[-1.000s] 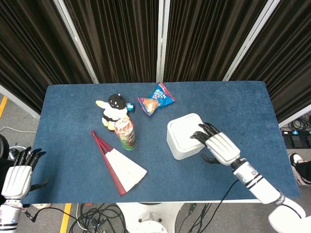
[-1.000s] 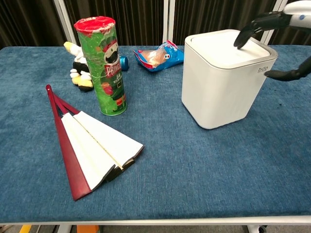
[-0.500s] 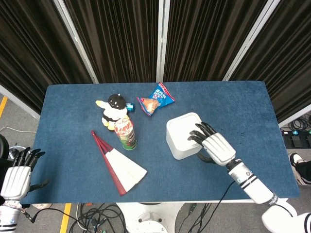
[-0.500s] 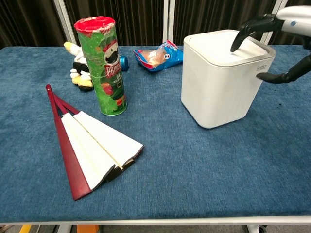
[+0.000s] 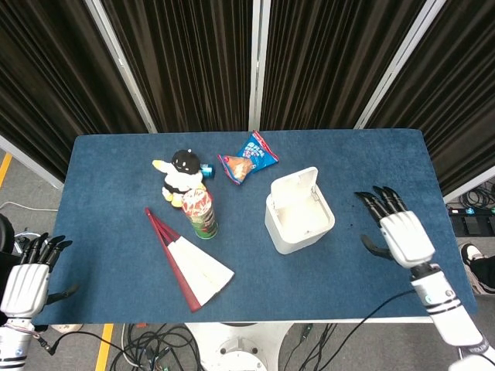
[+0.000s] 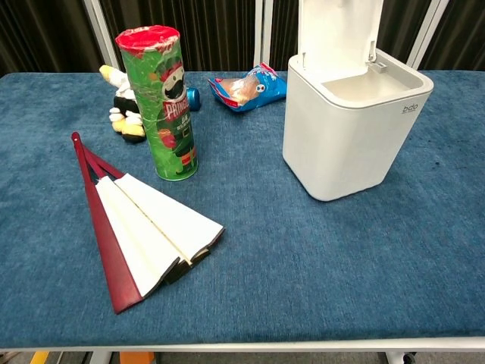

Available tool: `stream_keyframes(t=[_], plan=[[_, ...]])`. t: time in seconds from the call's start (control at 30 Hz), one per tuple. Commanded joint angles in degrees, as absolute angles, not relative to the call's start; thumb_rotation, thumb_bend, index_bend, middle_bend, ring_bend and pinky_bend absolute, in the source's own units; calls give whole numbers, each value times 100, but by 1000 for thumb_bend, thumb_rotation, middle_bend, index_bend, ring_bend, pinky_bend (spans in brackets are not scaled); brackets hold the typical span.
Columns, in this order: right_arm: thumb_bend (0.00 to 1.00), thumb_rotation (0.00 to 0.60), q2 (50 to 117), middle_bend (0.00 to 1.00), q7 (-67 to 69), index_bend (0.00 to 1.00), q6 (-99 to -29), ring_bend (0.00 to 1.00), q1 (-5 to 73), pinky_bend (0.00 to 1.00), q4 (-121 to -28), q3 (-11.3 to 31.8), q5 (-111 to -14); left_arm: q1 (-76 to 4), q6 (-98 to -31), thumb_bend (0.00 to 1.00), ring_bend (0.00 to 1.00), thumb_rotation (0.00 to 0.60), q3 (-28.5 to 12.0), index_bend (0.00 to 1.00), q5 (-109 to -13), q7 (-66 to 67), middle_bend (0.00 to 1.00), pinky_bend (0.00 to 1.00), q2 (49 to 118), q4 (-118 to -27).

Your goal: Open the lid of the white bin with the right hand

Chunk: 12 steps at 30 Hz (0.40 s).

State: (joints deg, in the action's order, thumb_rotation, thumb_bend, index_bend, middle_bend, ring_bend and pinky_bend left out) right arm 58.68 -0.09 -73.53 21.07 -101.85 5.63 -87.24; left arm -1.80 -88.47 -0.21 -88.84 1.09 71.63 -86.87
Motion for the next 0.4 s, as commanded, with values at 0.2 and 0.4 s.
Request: stream_keyframes(t=[0.2, 0.4], plan=[[273, 600, 6186, 118, 460, 75, -8571, 0, 986, 0, -9612, -118, -9135, -190, -8850, 0, 24, 600, -12, 189, -8923, 169, 134, 96, 7159, -8743], [273, 600, 6226, 118, 670, 74, -8974, 0, 633, 0, -9482, -229, -9258, -214, -8845, 0, 24, 600, -32, 189, -8935, 211, 134, 96, 7170, -8783]])
